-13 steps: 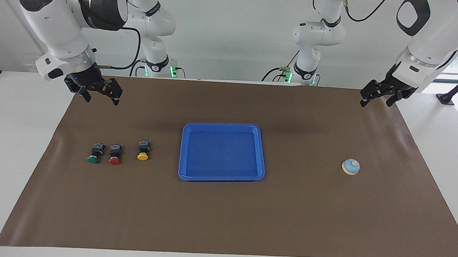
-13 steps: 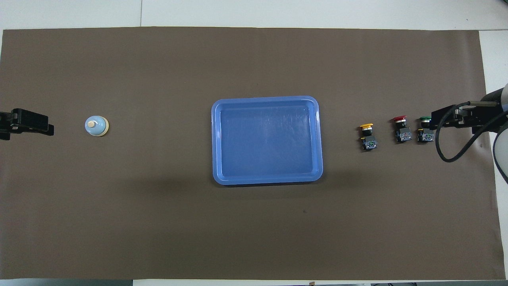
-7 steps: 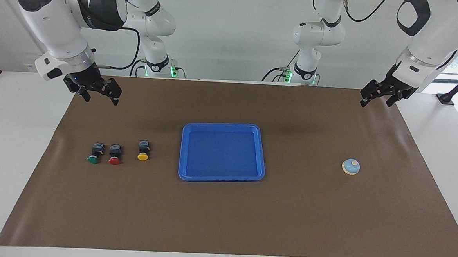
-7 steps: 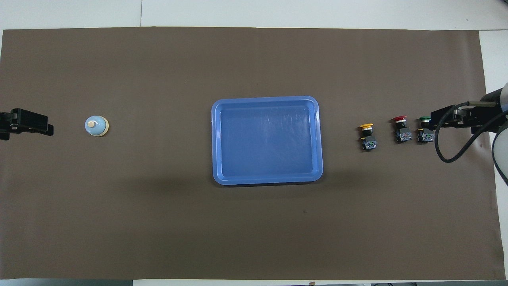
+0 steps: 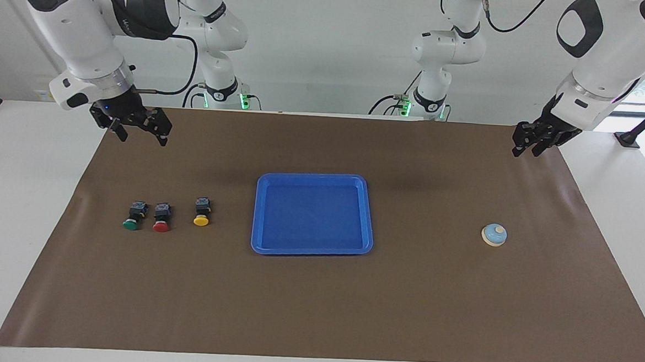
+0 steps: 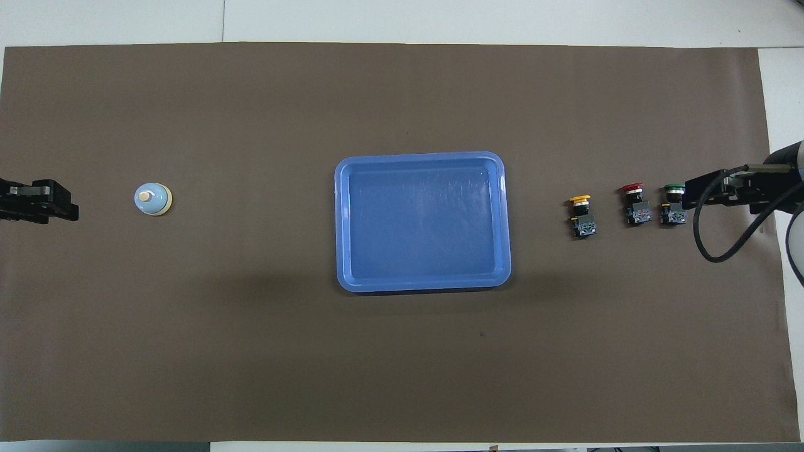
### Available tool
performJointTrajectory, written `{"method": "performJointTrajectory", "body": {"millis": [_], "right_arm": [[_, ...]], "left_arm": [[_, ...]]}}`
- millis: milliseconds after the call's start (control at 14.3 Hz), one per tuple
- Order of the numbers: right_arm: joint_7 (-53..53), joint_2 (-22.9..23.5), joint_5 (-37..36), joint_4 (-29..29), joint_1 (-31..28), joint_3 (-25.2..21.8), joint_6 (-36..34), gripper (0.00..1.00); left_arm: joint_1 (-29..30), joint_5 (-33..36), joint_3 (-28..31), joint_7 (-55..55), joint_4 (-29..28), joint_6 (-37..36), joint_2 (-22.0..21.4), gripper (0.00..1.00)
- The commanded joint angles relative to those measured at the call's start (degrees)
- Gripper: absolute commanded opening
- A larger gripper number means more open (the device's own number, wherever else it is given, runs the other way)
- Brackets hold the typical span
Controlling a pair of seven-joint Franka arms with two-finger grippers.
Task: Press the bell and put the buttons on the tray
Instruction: 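Move the left gripper toward the white call bell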
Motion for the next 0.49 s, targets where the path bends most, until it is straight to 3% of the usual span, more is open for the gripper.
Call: {"method": "performJointTrajectory", "body": {"millis": [0, 280, 420], "right_arm": [[-3.63, -1.48, -0.31, -1.45, -0.64, -0.03, -1.45, 1.0], [-3.99, -2.1, -0.31, -3.03, -1.26, -0.29, -0.14, 1.0], [-4.25, -1.49, -0.31, -5.31, -2.56, -0.29, 5.73, 1.0]], "left_arm": [[0.67, 1.54, -0.33, 1.27, -1.92, 4.29, 1.5, 0.0], [0.67, 1.63, -0.33, 1.8, -3.84, 12.1, 9.14, 0.0], [1.98, 1.63, -0.33, 1.8, -8.14, 19.13, 10.29, 0.0]]}}
